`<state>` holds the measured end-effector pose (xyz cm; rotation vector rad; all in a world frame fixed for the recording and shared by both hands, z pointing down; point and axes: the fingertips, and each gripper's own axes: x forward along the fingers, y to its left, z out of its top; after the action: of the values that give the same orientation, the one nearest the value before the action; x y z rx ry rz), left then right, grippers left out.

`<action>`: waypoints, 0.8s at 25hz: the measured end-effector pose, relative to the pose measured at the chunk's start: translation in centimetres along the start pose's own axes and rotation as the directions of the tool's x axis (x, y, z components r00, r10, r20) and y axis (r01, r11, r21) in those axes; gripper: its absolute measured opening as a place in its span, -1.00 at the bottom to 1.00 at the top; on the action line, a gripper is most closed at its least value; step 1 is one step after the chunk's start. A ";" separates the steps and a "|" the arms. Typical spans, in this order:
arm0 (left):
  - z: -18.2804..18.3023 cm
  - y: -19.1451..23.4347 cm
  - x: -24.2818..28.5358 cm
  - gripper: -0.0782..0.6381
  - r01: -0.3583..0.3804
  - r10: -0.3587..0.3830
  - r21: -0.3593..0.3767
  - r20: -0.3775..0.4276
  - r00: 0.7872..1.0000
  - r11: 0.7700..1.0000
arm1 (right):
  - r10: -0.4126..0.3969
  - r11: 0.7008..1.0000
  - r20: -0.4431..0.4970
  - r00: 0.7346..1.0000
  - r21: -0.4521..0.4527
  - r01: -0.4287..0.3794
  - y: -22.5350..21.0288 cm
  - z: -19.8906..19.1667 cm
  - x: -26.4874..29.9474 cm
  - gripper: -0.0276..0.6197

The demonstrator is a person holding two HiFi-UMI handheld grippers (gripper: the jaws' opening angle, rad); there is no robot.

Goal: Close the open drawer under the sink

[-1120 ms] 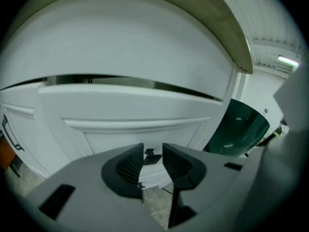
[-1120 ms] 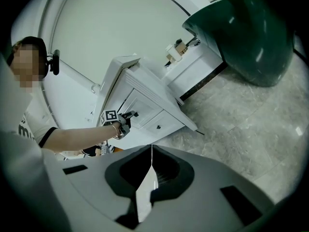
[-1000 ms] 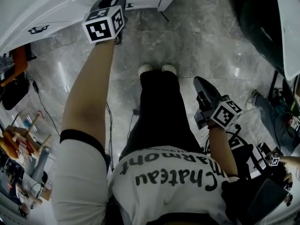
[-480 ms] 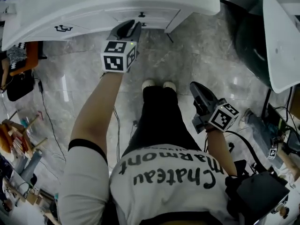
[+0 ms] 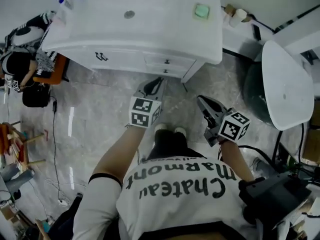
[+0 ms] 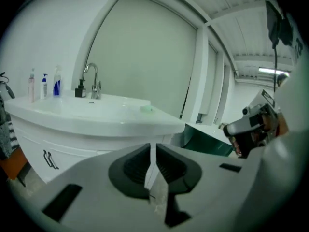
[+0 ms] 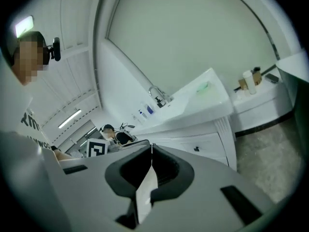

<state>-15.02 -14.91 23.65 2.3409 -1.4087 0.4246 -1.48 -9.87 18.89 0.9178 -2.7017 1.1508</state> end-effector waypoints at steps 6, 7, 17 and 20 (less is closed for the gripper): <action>9.6 -0.1 -5.0 -0.67 -0.014 0.011 0.014 0.189 0.982 1.000 | 0.123 0.979 0.017 0.992 -0.167 -0.118 5.5 6.3 2.4 -0.88; 10.6 -0.1 -6.0 -0.67 -0.017 0.013 0.017 0.207 0.978 1.000 | 0.141 0.972 0.016 0.990 -0.190 -0.135 6.5 6.9 2.6 -0.88; 10.8 -2.3 -15.1 -0.67 0.027 -0.018 -0.034 0.253 0.967 0.999 | 0.189 0.936 0.037 0.981 -0.310 -0.169 10.2 9.4 0.3 -0.88; 8.8 -2.2 -16.8 -0.67 -0.001 0.025 -0.101 0.235 0.972 0.995 | 0.170 0.944 0.040 0.985 -0.292 -0.151 9.3 9.5 -0.4 -0.88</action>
<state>-20.12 -4.96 8.14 2.3625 -1.5130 0.0762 -4.66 -10.98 6.00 0.7143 -2.9364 0.7268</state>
